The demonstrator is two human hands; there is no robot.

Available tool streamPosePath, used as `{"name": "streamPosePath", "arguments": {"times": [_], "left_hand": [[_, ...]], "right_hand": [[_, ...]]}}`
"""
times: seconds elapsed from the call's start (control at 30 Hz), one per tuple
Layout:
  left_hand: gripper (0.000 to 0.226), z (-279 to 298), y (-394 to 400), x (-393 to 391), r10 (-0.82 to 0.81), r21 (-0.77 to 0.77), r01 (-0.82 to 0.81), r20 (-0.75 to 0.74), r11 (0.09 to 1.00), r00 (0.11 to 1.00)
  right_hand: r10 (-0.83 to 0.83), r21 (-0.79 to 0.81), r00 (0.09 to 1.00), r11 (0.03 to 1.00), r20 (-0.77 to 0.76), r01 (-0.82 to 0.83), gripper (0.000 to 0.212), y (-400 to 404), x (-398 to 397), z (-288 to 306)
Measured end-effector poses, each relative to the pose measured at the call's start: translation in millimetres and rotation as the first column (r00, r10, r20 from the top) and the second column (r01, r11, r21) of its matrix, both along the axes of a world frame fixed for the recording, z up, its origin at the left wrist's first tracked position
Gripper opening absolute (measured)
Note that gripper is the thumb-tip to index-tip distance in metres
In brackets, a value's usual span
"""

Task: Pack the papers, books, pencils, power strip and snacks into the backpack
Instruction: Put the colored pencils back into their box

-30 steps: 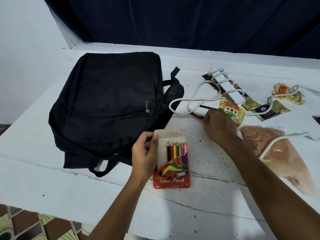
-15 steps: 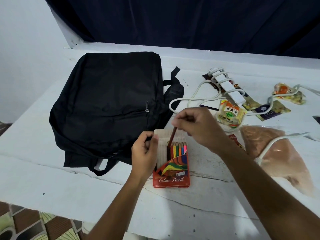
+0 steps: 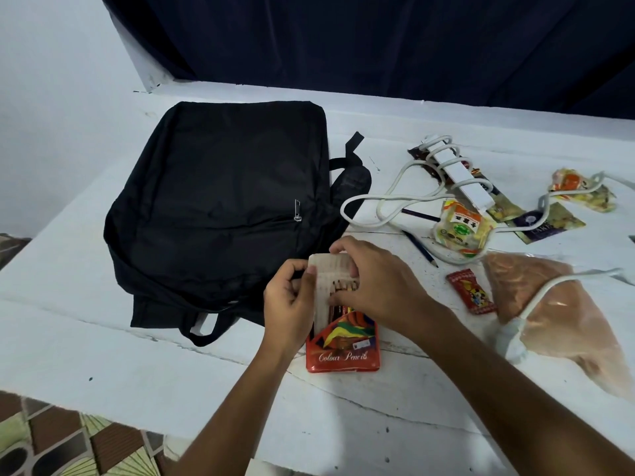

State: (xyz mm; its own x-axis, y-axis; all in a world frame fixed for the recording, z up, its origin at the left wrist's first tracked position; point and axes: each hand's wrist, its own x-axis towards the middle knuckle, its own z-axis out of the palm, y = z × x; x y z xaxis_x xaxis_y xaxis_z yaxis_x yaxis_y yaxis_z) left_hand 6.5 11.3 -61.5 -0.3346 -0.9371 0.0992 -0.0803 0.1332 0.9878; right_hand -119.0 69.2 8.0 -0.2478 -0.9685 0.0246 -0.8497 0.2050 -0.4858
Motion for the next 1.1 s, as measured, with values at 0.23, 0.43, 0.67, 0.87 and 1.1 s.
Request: {"name": "streamPosePath", "arguments": {"times": [0.23,0.43,0.67,0.87,1.1], "left_hand": [[0.014,0.9,1.9,-0.1,-0.028,0.076,0.029,-0.012,0.997,1.000],[0.013,2.2,1.7,0.6,-0.037,0.083,0.039,-0.019,0.996,0.999],[0.014,1.5,1.5,1.8,-0.045,0.080,0.047,-0.021,0.996,0.999],[0.012,2.2,1.4,1.2,-0.066,0.105,0.069,-0.037,0.992,0.997],[0.013,0.2,1.0,1.6,-0.054,0.080,0.056,-0.030,0.995,0.998]], "right_hand": [[-0.386,-0.151,0.922,0.911,0.010,0.383,0.018,-5.0,-60.3,-13.4],[-0.387,0.118,0.843,0.881,-0.373,0.457,0.034,4.7,-91.1,-31.2],[-0.254,0.096,0.870,0.942,-0.422,0.322,0.044,7.3,-85.7,-36.7],[-0.287,-0.073,0.796,0.922,0.534,0.381,0.025,7.8,-77.8,-7.9],[0.027,-0.196,0.512,0.940,0.859,0.279,0.016,10.5,-41.6,9.8]]}}
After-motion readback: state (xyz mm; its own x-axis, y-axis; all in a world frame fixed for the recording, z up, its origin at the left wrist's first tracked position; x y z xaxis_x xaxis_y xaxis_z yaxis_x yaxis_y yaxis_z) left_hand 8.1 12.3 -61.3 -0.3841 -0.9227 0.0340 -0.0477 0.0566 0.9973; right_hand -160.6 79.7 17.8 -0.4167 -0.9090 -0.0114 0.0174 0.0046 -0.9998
